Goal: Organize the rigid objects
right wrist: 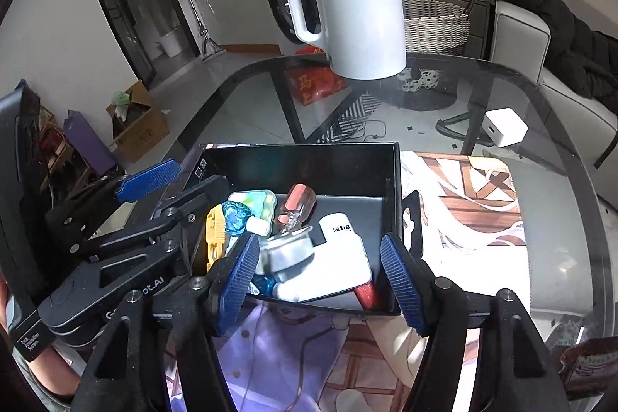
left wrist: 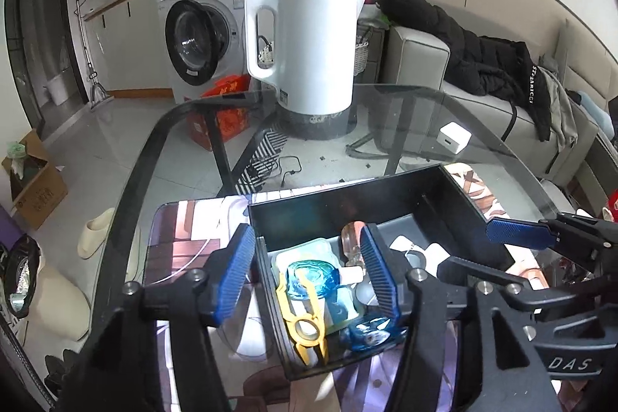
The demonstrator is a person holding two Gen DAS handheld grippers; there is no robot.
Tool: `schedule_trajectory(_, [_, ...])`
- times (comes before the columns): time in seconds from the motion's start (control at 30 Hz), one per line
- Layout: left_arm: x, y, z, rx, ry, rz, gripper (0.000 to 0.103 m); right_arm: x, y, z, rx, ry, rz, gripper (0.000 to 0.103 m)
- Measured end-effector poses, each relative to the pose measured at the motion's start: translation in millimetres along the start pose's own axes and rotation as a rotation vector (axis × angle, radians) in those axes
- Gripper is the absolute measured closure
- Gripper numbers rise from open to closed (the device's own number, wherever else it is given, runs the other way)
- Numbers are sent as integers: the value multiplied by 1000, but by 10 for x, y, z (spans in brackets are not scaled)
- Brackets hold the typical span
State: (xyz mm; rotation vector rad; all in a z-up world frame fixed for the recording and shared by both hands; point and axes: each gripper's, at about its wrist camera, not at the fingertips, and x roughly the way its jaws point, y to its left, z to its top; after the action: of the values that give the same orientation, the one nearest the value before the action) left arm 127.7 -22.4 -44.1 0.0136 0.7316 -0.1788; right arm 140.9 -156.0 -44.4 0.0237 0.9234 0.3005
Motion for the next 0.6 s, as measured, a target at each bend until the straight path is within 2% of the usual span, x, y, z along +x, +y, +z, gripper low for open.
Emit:
schedule_trajectory(0.13, [-190,-73,14,16,-64,62,44,-111,-5,-16,5,-32,5,36])
schedule_trajectory(0.23, [-357,-100,13,0,-142,87,44,-248,-4,-29,6,-80,10,35])
schedule_trajectory(0.3, [-485,-117,3,-13,-205,124,41,-347,-3,-46,4,-116,11,30])
schedule_trajectory(0.4, [-680,-133,-43,-33,-272,184,26,-490,8,-78,2,-161,8,26])
schedule_trajectory(0.43, [-734,-125,-59,-35,-281,181,22,-537,8,-89,5,-171,12,26])
schedule_trajectory(0.6, [-929,-93,-124,-41,-301,122,19,-793,9,-204,21,-249,9,15])
